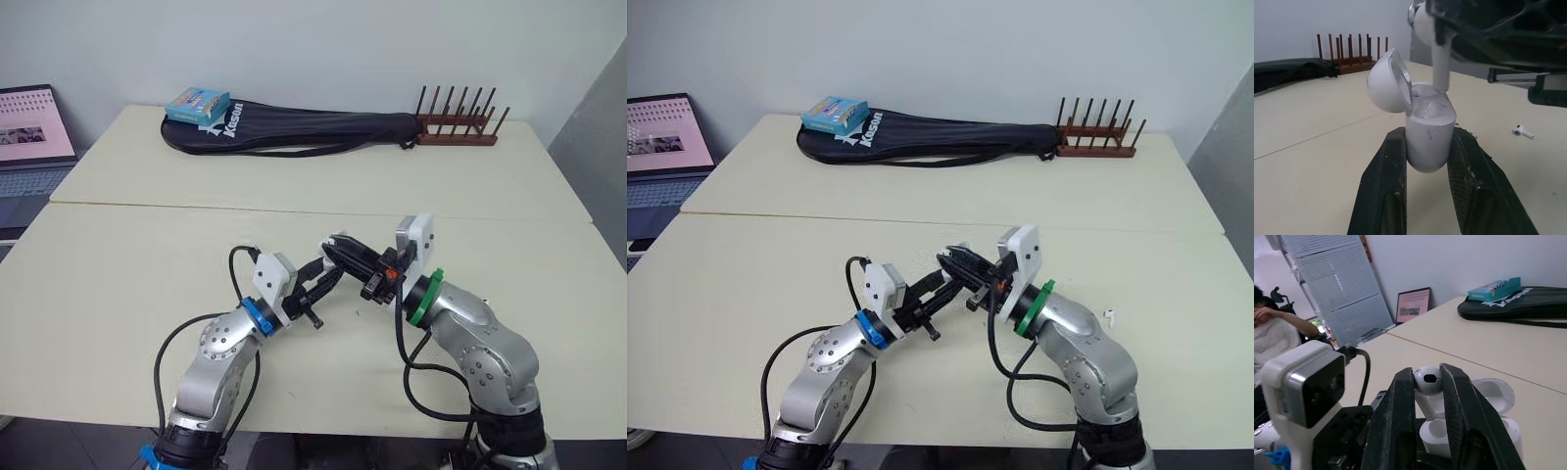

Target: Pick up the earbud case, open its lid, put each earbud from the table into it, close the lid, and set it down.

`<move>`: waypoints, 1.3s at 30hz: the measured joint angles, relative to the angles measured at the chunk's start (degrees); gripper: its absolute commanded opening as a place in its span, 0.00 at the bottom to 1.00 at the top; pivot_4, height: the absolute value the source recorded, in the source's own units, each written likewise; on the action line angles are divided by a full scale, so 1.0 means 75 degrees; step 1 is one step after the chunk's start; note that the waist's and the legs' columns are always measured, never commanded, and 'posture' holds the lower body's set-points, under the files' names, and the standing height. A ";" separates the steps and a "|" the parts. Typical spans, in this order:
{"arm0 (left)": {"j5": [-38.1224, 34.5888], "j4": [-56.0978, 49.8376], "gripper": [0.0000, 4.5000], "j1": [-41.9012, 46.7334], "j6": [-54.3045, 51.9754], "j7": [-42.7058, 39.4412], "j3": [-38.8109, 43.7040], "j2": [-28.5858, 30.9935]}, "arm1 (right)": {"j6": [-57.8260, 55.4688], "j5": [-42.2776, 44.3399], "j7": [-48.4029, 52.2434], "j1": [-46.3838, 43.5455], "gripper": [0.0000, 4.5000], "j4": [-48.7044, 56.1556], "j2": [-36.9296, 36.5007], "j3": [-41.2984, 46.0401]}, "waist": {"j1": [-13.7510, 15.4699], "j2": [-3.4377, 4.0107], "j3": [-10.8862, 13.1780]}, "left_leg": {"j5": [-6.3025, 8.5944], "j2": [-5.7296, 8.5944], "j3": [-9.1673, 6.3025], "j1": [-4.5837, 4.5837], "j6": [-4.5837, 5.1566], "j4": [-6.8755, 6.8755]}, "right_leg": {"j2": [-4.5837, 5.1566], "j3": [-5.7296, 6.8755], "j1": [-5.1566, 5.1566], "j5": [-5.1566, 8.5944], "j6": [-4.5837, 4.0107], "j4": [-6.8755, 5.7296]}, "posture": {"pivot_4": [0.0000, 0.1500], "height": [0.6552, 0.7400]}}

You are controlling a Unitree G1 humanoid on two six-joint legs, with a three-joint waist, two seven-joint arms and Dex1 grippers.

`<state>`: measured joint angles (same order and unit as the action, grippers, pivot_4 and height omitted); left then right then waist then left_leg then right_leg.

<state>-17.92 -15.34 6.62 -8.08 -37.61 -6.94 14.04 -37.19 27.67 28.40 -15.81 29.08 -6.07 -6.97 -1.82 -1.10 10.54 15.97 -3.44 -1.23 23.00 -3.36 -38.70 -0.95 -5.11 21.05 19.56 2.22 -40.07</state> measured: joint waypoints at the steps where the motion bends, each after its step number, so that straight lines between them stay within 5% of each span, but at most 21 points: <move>1: 0.0000 0.0000 0.17 0.0000 0.0000 0.0004 -0.0002 -0.0012 | 0.0094 -0.0017 -0.0020 0.0027 0.08 -0.0068 0.0005 -0.0031 | 0.0001 0.0000 0.0000 | 0.0000 0.0000 -0.0001 0.0002 0.0000 0.0000 | 0.0000 0.0001 0.0001 0.0000 0.0000 0.0000 | 1.00 0.85; 23: 0.0024 0.0002 0.17 -0.0026 -0.0088 0.0140 -0.0072 -0.0054 | 0.1417 -0.0608 -0.0507 0.0825 0.08 -0.0317 0.0146 -0.0797 | 0.0001 0.0000 0.0000 | 0.0000 -0.0001 0.0002 0.0004 0.0000 0.0001 | 0.0000 -0.0004 0.0007 0.0000 0.0000 -0.0001 | 1.00 0.85; 34: 0.0052 0.0014 0.17 -0.0030 -0.0163 0.0366 -0.0036 -0.0050 | 0.1832 -0.0838 -0.0466 0.0939 0.93 -0.0324 -0.0039 -0.1042 | 0.0002 0.0000 0.0000 | 0.0000 0.0000 0.0003 0.0004 0.0000 0.0000 | 0.0001 -0.0005 0.0006 0.0000 0.0000 -0.0001 | 1.00 0.85; 39: 0.0041 0.0003 0.17 -0.0025 -0.0141 0.0294 -0.0039 -0.0020 | 0.1442 -0.0594 -0.0423 0.0961 1.00 0.0035 -0.0651 -0.0658 | 0.0012 0.0000 0.0000 | 0.0000 0.0001 0.0003 0.0008 0.0000 0.0000 | 0.0002 -0.0004 0.0006 0.0000 0.0000 0.0001 | 1.00 0.85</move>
<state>-17.61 -15.32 6.43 -9.14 -35.41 -7.23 13.89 -26.38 23.22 25.23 -8.61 29.34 -10.95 -11.91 -1.73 -1.11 10.54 15.96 -3.43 -1.21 23.06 -3.36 -38.70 -0.94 -5.14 21.09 19.56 2.22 -40.06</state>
